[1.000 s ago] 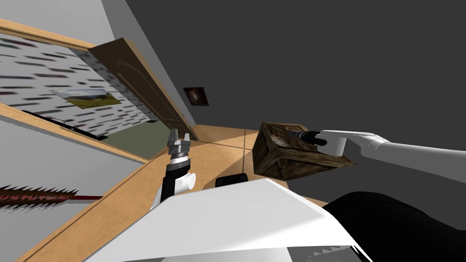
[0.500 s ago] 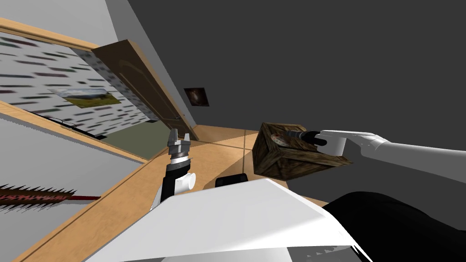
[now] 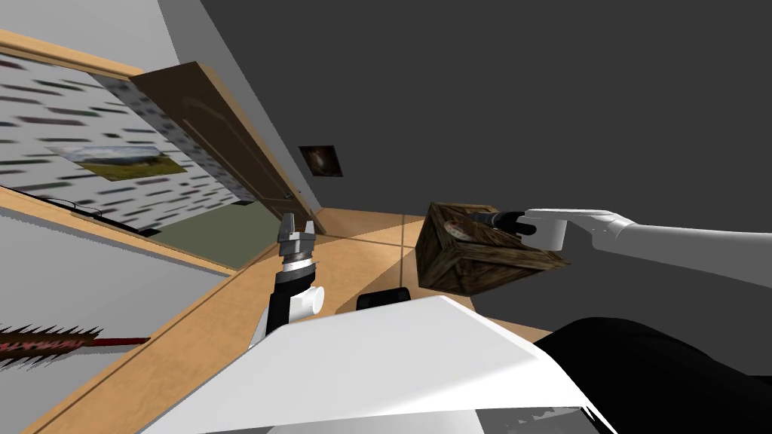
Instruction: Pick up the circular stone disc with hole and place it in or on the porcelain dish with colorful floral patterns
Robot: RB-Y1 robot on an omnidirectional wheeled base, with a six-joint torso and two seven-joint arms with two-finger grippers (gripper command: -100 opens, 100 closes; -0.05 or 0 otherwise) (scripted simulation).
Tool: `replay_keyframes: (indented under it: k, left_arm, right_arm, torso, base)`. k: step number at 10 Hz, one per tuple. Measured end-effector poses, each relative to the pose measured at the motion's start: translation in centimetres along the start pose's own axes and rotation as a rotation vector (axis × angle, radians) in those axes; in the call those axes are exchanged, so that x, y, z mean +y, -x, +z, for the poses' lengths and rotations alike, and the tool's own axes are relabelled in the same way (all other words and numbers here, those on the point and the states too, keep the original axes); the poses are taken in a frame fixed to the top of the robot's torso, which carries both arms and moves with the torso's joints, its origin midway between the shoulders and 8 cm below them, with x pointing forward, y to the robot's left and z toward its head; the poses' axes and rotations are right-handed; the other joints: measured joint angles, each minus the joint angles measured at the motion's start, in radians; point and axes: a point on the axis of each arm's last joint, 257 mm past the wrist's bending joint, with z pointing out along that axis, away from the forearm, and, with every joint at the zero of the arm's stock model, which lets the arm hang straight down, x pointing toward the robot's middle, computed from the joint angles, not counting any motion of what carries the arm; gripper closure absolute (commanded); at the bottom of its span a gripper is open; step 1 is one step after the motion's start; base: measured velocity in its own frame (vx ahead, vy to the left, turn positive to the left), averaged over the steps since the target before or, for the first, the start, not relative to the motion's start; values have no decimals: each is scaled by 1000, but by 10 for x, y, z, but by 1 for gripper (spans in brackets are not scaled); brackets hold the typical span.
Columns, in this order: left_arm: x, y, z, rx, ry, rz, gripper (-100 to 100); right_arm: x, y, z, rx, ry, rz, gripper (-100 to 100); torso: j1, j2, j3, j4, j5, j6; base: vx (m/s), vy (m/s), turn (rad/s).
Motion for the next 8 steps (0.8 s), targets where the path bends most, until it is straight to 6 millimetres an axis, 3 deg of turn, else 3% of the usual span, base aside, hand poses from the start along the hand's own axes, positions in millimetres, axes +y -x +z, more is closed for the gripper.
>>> replay_keyframes:
  k: [6,8]
  left_arm:
    - [0,0,0,0,0,0,0]
    - [0,0,0,0,0,0,0]
  right_arm:
    - [52,31,-2,3,53,-19,-100]
    - [56,34,-1,3,58,-33,-100]
  torso:
    - [0,0,0,0,0,0]
    - [1,0,0,0,0,0]
  base:
    - [2,-36,-91]
    - [2,-11,-25]
